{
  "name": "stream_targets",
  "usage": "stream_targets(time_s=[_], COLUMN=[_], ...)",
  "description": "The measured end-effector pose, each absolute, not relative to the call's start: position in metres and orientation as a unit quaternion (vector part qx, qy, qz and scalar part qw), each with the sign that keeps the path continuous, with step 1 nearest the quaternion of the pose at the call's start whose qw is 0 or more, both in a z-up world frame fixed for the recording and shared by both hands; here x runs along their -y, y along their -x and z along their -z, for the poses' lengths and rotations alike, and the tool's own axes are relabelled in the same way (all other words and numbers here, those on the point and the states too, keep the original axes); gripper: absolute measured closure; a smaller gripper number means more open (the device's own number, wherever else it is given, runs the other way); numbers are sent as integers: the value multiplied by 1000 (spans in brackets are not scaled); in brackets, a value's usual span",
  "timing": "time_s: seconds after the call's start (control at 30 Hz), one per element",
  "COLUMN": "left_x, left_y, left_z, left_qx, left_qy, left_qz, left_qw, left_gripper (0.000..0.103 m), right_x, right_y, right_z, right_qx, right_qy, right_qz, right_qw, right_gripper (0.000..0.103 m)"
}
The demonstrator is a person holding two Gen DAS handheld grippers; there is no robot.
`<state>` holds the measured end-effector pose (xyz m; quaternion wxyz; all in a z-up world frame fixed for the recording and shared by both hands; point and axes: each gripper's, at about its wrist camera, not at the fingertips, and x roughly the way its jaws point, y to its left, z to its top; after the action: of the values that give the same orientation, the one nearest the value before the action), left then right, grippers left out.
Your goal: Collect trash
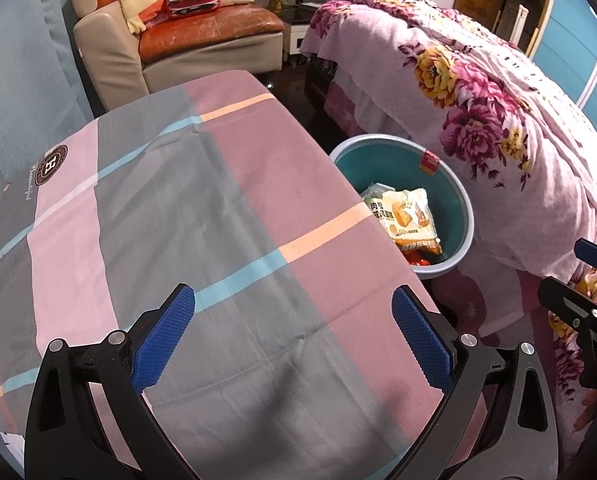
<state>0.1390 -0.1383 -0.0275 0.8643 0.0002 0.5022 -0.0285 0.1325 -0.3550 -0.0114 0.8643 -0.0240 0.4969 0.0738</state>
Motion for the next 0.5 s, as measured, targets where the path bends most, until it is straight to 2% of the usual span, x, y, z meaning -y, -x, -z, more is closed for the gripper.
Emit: stream_targets(time_s=[0.5], left_x=[136], left_y=[-141], left_z=[28], left_qx=[-499], left_qy=[-2], left_qz=[28], left_qw=[866], left_gripper=[4], right_x=[354], right_y=[-138], right_z=[16], right_qx=[-504], right_qy=[25], right_qz=[-67], right_qw=[861], right_gripper=[7])
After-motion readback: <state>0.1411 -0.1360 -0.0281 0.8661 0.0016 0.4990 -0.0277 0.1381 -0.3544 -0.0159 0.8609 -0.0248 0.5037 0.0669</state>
